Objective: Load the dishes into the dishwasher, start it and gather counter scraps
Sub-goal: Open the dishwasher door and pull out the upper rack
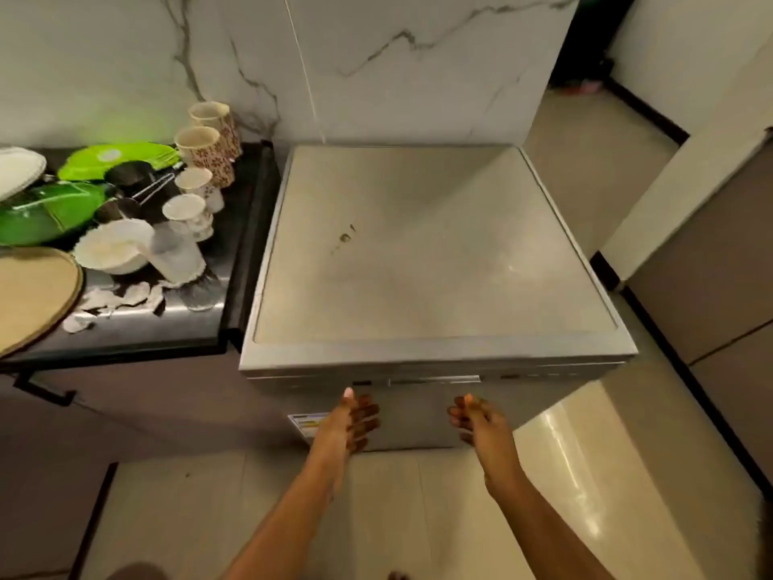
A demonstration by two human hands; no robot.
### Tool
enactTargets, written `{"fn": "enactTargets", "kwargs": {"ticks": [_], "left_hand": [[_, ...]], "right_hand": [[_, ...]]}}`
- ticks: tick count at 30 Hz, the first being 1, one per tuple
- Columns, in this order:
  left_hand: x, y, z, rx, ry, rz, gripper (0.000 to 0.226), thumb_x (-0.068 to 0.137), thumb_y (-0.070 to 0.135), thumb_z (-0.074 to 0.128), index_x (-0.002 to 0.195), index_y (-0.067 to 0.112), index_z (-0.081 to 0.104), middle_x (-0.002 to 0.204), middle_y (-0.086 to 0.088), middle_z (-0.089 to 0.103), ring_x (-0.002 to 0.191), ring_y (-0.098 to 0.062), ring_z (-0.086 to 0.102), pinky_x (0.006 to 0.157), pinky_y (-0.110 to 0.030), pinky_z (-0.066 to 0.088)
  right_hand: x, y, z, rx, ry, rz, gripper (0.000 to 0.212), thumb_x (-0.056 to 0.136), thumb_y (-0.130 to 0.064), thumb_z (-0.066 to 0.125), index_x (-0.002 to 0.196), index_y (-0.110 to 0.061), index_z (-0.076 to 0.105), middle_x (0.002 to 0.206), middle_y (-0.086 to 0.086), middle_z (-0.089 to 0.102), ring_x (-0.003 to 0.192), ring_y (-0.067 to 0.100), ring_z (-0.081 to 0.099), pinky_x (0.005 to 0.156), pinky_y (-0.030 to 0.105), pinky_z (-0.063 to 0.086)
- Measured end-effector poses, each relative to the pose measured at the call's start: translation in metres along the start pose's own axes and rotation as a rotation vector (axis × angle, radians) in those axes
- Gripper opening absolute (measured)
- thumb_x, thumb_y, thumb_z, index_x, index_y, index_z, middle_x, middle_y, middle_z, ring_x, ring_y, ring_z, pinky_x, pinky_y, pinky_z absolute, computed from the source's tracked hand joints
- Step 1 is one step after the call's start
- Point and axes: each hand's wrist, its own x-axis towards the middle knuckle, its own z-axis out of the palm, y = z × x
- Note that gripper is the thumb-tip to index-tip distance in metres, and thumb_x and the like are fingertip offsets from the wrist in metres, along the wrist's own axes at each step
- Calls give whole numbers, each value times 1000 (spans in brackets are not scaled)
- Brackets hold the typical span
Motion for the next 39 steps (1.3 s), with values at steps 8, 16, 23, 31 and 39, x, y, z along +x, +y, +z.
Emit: {"fn": "enactTargets", "kwargs": {"ticks": [8, 16, 23, 31, 39], "left_hand": [[23, -4, 39, -593, -235, -161, 88, 82, 78, 24, 128, 7, 52, 123, -15, 64, 118, -28, 56, 105, -47, 33], [20, -1, 65, -800, -261, -127, 96, 72, 83, 35, 127, 7, 52, 128, -18, 57, 121, -30, 51, 111, -48, 25], [19, 0, 64, -626, -272, -128, 104, 72, 89, 15, 136, 12, 45, 123, -10, 58, 121, -26, 49, 115, -44, 22], [18, -1, 60, -527, -267, -130, 102, 72, 89, 7, 134, 17, 46, 123, -5, 57, 115, -24, 50, 109, -44, 27], [11, -17, 51, -507, -214, -214, 102, 71, 89, 26, 137, 13, 45, 130, -11, 58, 120, -29, 50, 108, -50, 32]], "right_hand": [[43, -14, 0, 662, -135, 235, 64, 86, -65, 36, 115, -12, 56, 108, 11, 64, 105, 25, 59, 89, 40, 46], [46, -13, -2, 703, -216, 254, 80, 79, -77, 32, 125, -14, 54, 121, 12, 60, 114, 27, 55, 98, 45, 42], [45, -14, -1, 575, -190, 277, 87, 76, -83, 25, 128, -18, 53, 116, 7, 59, 105, 25, 51, 92, 43, 39], [46, -13, -1, 571, -193, 302, 83, 77, -83, 25, 122, -19, 54, 107, 3, 59, 95, 23, 50, 94, 42, 38], [40, -8, -9, 446, -144, 359, 92, 70, -84, 35, 134, -18, 45, 112, 3, 54, 104, 25, 50, 90, 41, 38]]}}
